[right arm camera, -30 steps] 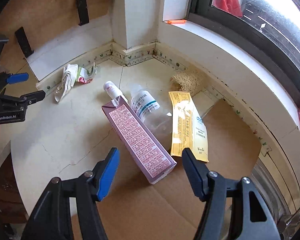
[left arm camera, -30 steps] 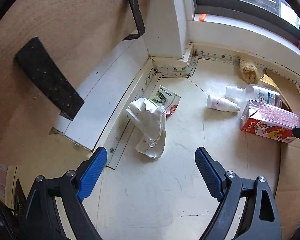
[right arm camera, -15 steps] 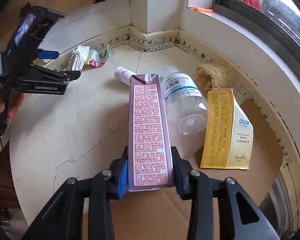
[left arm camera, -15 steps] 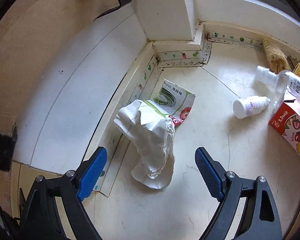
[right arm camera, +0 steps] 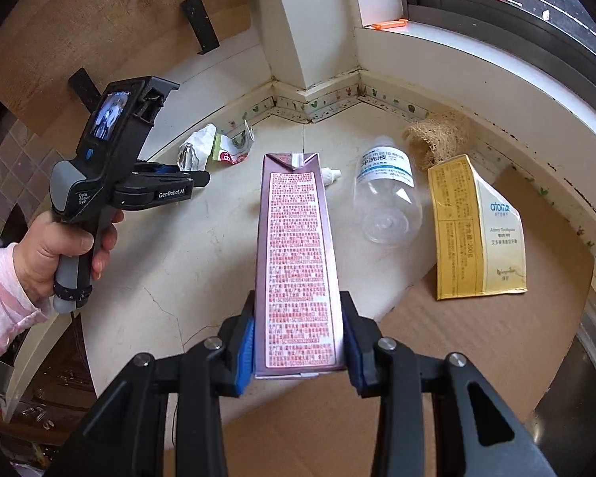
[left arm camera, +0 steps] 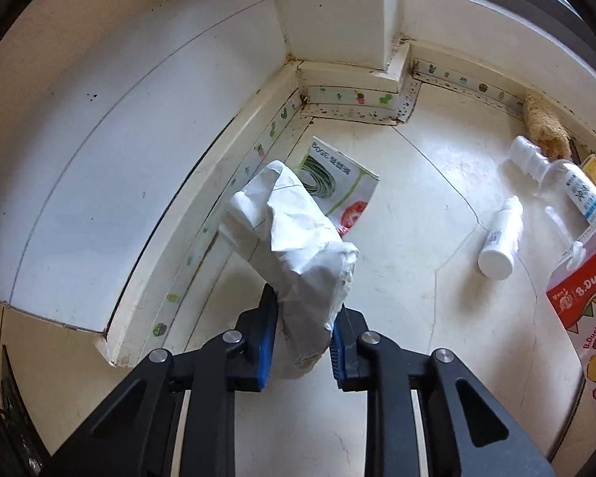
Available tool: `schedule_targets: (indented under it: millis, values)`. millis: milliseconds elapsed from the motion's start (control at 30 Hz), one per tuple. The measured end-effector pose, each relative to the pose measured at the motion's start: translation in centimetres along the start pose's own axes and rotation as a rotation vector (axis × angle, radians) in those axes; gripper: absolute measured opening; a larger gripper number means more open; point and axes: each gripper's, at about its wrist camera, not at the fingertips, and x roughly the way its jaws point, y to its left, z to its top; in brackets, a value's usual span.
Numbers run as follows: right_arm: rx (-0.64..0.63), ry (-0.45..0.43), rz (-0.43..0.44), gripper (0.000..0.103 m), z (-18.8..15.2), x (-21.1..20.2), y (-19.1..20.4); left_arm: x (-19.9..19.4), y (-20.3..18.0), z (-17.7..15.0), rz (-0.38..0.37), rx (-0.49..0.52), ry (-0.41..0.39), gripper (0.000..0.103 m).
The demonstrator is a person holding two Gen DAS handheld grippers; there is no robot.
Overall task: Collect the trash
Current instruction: 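Carry the tissue and pink carton down over the floor bin with both tools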
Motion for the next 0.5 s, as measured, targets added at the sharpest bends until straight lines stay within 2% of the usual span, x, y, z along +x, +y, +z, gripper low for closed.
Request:
schedule_targets:
  millis: [233, 500]
  values:
    - [0.063, -0.012, 0.011, 0.037, -1.5, -1.1, 0.7, -4.5, -0.9, -3.5, -0.068, 0.04, -0.02, 0.021]
    - [0.103, -0.027, -0.002, 0.037, -4.3, -3.7, 2.8, -11.5, -1.3, -8.8, -0.145, 0.056, -0.031, 0.021]
